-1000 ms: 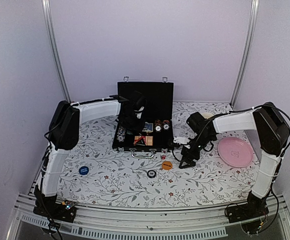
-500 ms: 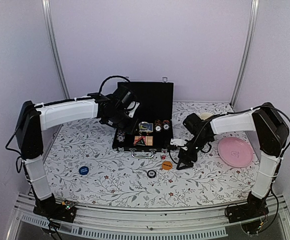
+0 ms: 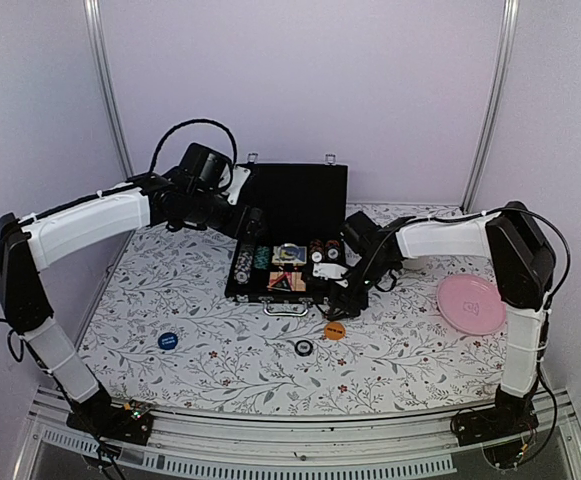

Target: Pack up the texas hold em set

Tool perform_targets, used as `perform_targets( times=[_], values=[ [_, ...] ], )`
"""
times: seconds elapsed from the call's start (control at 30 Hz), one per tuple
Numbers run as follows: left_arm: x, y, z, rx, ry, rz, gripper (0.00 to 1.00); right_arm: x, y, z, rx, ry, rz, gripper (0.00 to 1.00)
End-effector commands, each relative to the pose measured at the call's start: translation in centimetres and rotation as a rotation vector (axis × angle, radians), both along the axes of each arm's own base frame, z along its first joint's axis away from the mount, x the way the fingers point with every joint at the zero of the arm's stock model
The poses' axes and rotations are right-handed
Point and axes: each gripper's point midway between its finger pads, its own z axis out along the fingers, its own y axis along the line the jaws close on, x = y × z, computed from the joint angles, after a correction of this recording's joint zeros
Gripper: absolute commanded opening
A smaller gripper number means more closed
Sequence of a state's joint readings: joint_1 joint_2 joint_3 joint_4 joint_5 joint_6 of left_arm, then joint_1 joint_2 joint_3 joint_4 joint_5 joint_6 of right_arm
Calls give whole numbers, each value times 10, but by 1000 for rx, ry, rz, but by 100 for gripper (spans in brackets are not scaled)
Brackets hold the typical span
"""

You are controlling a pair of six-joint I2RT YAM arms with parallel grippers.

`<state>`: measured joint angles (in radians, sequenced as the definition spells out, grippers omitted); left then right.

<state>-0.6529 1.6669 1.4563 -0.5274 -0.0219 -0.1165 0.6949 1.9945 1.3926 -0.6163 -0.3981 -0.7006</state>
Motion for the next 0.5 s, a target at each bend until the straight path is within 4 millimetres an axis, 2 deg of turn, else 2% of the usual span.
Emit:
perform_targets(
  times=[0.0, 0.13, 0.27, 0.47],
  values=[
    [21, -13, 15, -41, -89, -72, 86, 11, 3, -16, -59, 2, 2, 49],
    [19, -10, 12, -115, -55, -92, 82, 18, 1, -27, -105, -1, -6, 46],
    [18, 5, 11, -134, -68, -72, 81, 18, 3, -33, -115, 21, -6, 42],
    [18, 14, 17, -169, -67, -60, 80, 18, 10, -32, -111, 38, -6, 32]
  ],
)
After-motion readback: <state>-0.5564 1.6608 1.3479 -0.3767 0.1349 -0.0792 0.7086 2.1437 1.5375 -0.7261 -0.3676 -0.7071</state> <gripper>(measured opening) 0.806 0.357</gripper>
